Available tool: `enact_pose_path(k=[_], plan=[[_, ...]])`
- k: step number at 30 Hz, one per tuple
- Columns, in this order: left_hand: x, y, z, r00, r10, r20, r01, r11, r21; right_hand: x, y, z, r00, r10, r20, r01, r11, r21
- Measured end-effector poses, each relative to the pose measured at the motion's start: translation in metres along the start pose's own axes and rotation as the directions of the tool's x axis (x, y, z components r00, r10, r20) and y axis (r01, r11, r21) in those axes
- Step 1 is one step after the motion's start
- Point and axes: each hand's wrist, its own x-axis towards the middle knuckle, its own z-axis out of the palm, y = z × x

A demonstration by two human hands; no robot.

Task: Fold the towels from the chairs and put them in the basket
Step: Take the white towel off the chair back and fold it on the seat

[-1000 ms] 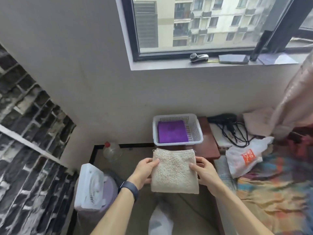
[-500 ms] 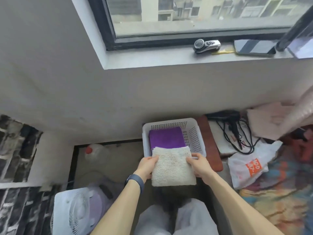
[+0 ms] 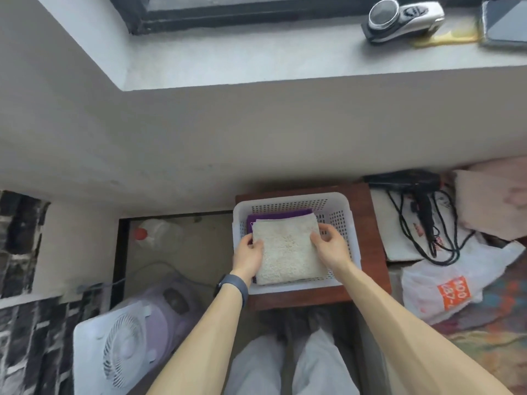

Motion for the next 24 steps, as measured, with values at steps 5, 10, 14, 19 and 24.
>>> enact_pose_path(k=[5, 10, 14, 19, 24], plan=[[-0.002, -0.010, 0.008, 0.982, 0.104, -0.155, -0.097, 0.994, 0.049, 0.002, 0.004, 0.001, 1.000, -0.025, 0.016, 0.024, 0.999, 0.049], [-0.018, -0.020, 0.019, 0.831, 0.502, -0.240, -0.328, 0.790, 0.518, -0.007, 0.015, 0.008, 0.977, -0.147, -0.153, 0.125, 0.982, -0.143], [-0.009, -0.033, 0.034, 0.730, 0.679, 0.080, -0.437, 0.375, 0.818, -0.011, 0.037, 0.023, 0.818, -0.574, -0.032, 0.439, 0.659, -0.611], [0.024, -0.043, 0.045, 0.784, 0.616, 0.076, -0.357, 0.348, 0.867, 0.011, 0.043, 0.035, 0.824, -0.533, 0.191, 0.472, 0.461, -0.752], [0.046, -0.049, 0.052, 0.819, 0.567, 0.093, -0.322, 0.319, 0.892, 0.031, 0.052, 0.039, 0.859, -0.464, 0.215, 0.446, 0.473, -0.760]])
